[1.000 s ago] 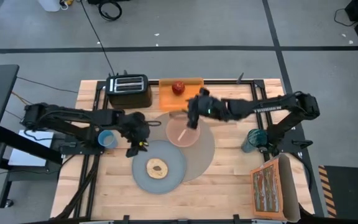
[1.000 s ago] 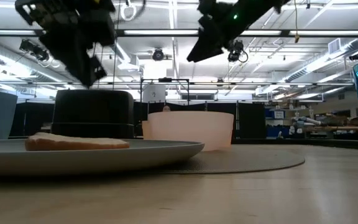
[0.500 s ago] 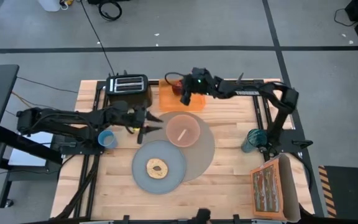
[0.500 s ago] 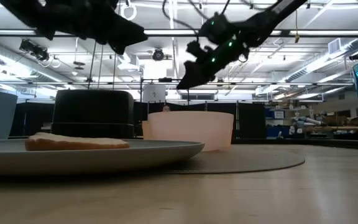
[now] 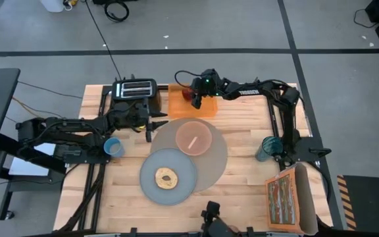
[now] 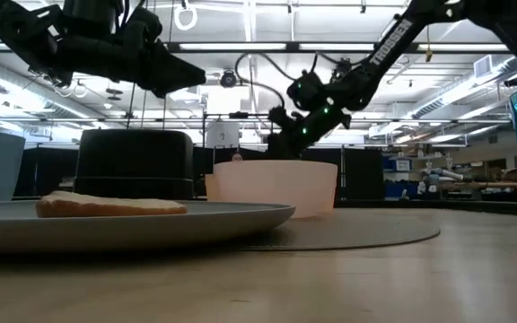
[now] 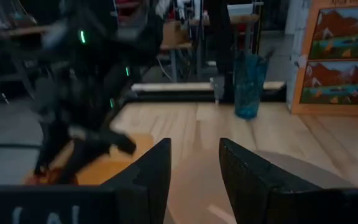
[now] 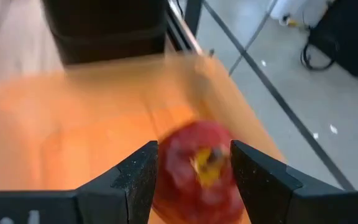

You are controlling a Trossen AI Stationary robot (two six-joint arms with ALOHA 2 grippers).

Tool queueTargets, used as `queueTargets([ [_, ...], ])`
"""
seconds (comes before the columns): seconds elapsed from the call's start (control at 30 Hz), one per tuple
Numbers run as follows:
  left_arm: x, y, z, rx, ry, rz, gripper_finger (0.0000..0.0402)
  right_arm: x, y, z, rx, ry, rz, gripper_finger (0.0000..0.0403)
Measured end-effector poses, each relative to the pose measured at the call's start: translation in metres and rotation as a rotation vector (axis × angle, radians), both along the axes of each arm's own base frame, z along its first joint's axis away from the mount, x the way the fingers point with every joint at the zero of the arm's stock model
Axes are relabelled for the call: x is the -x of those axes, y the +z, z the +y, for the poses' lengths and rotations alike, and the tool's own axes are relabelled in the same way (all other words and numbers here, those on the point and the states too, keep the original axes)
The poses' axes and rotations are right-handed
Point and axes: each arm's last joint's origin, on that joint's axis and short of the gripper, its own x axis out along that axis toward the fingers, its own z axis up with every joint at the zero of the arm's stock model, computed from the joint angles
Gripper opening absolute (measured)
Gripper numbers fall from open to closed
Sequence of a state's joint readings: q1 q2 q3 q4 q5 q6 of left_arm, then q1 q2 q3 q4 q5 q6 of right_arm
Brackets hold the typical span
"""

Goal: Arrange a breakfast setting
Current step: Put the red apple on the gray mat

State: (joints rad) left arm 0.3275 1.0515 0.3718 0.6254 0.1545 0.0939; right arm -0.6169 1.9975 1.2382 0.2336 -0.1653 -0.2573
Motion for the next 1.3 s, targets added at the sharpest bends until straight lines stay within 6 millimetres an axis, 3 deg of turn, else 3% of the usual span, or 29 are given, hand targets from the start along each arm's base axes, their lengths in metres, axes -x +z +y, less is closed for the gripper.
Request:
queueTargets([
  [0.33, 0.003, 0.001, 0.01, -0.035, 0.051, -0.007, 0.0142, -0.001, -0.006, -0.005, -0.015, 0.009, -0.034, 0.0165],
  [0.77, 0.008, 0.002, 0.021, -0.035, 0.104, -0.008, 0.0142, -0.002, -0.003, -0.006, 0.007, -0.014, -0.062, 0.0082],
  [1.0, 0.007, 0.001, 0.02, -0.034, 0.101, -0.007, 0.0142, -0.002, -0.003, -0.006, 0.008, -0.016, -0.062, 0.0018],
  [1.2, 0.007, 0.0, 0.02, -0.021, 0.1, 0.006, 0.0142, -0.002, 0.0, -0.005, 0.012, -0.039, -0.057, 0.0021],
  [1.3, 0.01, 0.001, 0.019, -0.02, 0.101, 0.012, 0.0142, -0.003, 0.015, 0.002, 0.035, -0.043, -0.073, 0.0019],
])
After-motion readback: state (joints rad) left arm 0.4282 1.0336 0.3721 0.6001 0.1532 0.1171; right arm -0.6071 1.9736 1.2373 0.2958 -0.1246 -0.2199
